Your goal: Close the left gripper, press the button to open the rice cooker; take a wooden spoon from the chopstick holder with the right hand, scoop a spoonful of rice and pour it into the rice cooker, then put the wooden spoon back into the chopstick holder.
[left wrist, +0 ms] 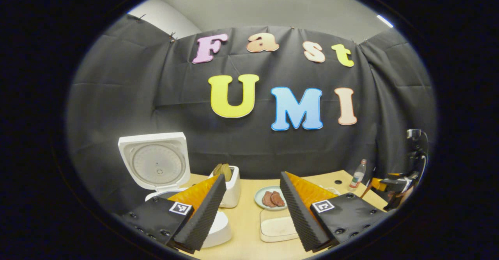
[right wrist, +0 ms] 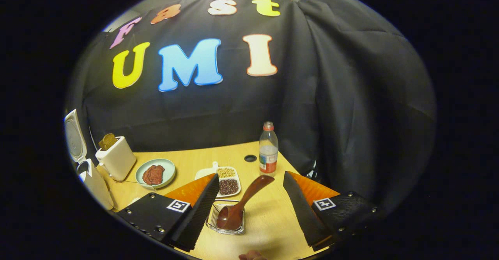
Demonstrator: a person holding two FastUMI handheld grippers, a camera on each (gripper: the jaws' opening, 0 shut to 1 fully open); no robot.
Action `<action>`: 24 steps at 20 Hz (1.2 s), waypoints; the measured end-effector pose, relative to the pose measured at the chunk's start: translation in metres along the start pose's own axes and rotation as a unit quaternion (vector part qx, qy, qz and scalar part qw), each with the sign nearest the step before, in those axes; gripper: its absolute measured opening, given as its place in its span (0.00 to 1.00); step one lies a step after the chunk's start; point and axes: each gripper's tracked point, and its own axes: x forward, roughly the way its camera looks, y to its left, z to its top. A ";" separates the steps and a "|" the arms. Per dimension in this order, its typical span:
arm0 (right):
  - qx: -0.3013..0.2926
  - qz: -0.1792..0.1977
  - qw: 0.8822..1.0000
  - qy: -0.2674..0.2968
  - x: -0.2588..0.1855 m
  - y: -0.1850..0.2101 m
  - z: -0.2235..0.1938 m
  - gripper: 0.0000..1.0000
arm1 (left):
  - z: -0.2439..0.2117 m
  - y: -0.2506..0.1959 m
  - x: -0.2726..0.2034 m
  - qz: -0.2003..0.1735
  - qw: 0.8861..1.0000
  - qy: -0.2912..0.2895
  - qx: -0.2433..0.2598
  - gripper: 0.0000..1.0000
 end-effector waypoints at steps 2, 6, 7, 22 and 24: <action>0.005 0.009 1.000 -0.018 -0.013 0.010 0.022 0.99 | 0.009 0.013 0.005 0.005 1.000 -0.008 0.001 0.96; 0.007 0.022 0.998 -0.052 -0.032 0.029 0.059 0.99 | 0.036 0.069 0.016 0.052 0.998 -0.028 -0.009 0.99; 0.006 0.023 0.998 -0.058 -0.036 0.031 0.064 0.99 | 0.042 0.083 0.019 0.063 0.997 -0.031 -0.009 1.00; 0.003 0.011 0.997 -0.083 -0.054 0.045 0.098 0.99 | 0.119 0.261 0.112 0.150 0.987 -0.056 -0.033 1.00; -0.009 -0.002 0.996 -0.084 -0.053 0.040 0.099 0.99 | 0.114 0.281 0.128 0.161 0.985 -0.052 -0.030 0.99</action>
